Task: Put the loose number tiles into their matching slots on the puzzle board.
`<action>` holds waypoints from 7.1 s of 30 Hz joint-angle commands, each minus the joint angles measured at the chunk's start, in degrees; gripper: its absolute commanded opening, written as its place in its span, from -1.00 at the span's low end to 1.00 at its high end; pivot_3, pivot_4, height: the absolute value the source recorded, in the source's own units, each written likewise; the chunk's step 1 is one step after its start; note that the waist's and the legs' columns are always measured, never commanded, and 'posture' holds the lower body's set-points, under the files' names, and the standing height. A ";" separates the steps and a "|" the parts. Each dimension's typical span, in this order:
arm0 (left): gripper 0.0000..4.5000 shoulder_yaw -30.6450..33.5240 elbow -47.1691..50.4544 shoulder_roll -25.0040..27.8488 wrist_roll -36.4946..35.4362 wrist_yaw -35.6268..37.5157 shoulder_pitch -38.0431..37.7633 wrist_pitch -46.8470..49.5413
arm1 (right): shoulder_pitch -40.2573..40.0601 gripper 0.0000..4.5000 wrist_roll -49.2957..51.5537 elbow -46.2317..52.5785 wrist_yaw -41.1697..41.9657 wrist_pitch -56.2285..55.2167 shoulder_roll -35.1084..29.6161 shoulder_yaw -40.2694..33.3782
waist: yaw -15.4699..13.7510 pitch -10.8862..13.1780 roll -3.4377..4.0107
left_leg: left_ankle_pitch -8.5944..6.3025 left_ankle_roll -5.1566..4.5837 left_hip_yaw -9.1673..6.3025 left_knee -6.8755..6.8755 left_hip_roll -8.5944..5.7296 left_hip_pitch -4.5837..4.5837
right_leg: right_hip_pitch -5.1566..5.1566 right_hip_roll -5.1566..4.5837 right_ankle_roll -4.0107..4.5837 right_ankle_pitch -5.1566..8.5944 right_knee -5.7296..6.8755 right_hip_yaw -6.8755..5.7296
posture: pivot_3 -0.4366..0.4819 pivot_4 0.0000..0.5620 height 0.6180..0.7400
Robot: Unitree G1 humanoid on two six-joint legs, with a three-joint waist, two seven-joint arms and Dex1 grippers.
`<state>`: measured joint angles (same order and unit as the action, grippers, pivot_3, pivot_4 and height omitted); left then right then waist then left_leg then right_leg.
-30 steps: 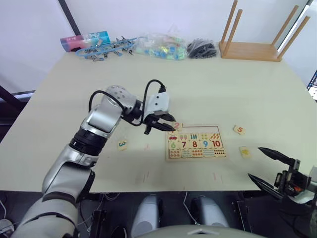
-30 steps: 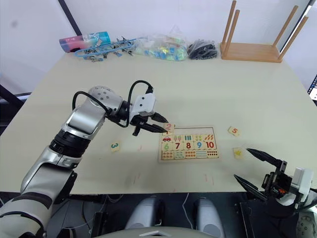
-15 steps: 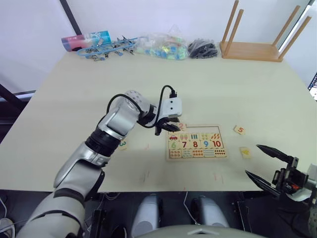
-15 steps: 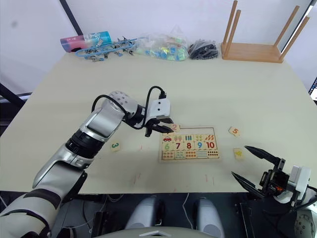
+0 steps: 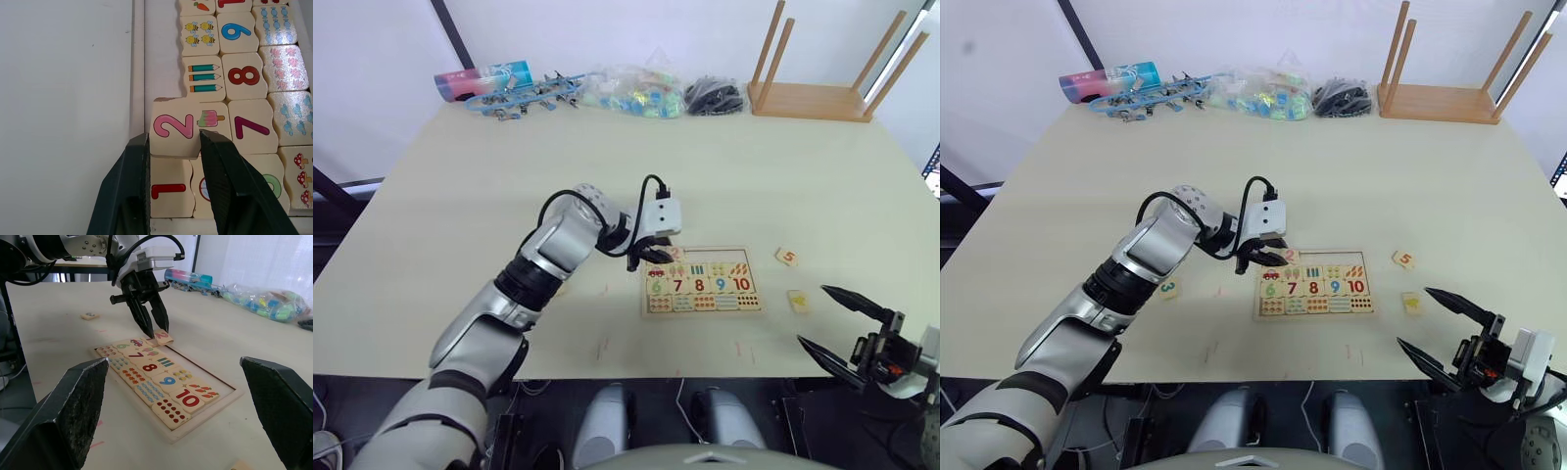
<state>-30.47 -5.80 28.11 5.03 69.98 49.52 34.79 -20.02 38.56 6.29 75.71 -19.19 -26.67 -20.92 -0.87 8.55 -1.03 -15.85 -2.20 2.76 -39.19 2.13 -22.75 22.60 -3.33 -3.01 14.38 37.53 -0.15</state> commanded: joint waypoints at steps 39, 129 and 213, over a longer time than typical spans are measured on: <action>-0.56 -3.29 -3.31 -1.73 4.16 -0.61 3.24 -0.70 | -1.31 1.00 0.32 1.00 -1.23 -3.02 0.19 -0.60 | 0.00 0.00 0.00 | 0.00 0.00 0.00 0.00 0.00 0.00 | 0.00 0.01 0.01 0.00 0.00 0.01 | -0.05 -0.47 0.95; -0.98 10.22 -43.49 -7.57 -2.76 7.15 11.24 -39.03 | -3.39 1.00 -0.81 6.02 -6.84 -1.23 -0.24 -0.44 | 0.05 0.01 -0.01 | 0.00 0.00 0.02 -0.02 -0.01 -0.02 | 0.02 0.04 -0.01 -0.01 -0.01 0.01 | -0.05 -0.47 0.95; -0.98 22.30 -32.27 -3.30 -10.78 10.66 1.58 -33.99 | -2.26 1.00 -3.41 1.82 -9.99 -2.93 -0.47 -1.55 | 0.22 0.00 0.00 | 0.00 0.00 0.01 -0.02 0.03 -0.01 | 0.03 0.04 -0.01 -0.01 0.02 0.01 | -0.05 -0.47 0.95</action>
<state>-10.15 -42.24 23.87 -3.25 80.78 52.38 -0.29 -22.48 35.70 8.64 66.87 -20.76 -26.90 -20.58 -0.65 8.55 -1.03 -15.86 -2.20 2.77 -39.20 2.17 -22.75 22.62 -3.29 -3.01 14.36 37.54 -0.13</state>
